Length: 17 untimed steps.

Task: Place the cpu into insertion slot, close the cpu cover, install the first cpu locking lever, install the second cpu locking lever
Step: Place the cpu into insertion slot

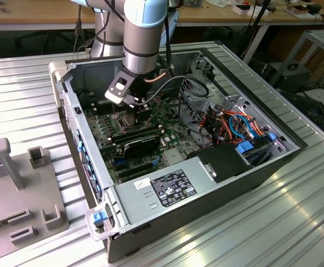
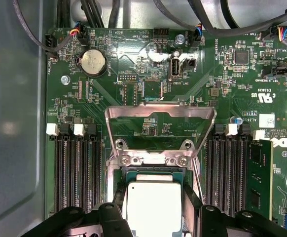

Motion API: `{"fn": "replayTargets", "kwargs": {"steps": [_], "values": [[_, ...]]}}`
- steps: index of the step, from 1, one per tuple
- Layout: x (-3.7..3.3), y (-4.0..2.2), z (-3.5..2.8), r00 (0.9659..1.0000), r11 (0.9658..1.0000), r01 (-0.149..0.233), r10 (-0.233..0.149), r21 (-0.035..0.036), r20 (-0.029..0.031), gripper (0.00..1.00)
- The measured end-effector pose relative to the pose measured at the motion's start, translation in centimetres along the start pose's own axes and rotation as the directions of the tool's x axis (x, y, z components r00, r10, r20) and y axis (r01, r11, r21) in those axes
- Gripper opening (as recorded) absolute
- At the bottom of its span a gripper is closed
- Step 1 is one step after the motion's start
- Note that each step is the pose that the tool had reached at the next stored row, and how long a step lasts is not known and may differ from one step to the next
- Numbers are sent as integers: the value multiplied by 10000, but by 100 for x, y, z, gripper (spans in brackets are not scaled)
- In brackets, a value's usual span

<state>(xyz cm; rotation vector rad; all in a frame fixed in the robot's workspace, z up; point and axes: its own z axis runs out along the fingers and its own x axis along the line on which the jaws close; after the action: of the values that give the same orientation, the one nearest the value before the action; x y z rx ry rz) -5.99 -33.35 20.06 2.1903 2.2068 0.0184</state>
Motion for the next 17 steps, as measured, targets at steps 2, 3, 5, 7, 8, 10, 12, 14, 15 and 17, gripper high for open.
{"fn": "replayTargets", "kwargs": {"steps": [2, 3, 5, 7, 8, 10, 12, 14, 15, 17], "values": [[0, 1, 2, 10000, 10000, -2, 2, -1, 1, 54], [0, 1, 4, 10000, 10000, -3, 3, -2, -1, 54], [0, 1, 7, 10000, 10000, -2, 2, -1, -3, 54], [0, 0, 22, 10000, 10000, -2, 2, 2, 0, 54], [0, 0, 28, 10000, 10000, -2, 2, 3, 0, 54], [-1, -1, 40, 10000, 10000, -3, 3, 3, -9, 54], [1, 0, 47, 10000, 10000, -4, 4, 2, -16, 54], [1, 0, 49, 10000, 10000, -3, 3, 0, -18, 54], [1, 0, 49, 10000, 10000, -3, 3, 0, -18, 54], [1, 0, 49, 10000, 10000, -3, 3, 0, -18, 54]]}}
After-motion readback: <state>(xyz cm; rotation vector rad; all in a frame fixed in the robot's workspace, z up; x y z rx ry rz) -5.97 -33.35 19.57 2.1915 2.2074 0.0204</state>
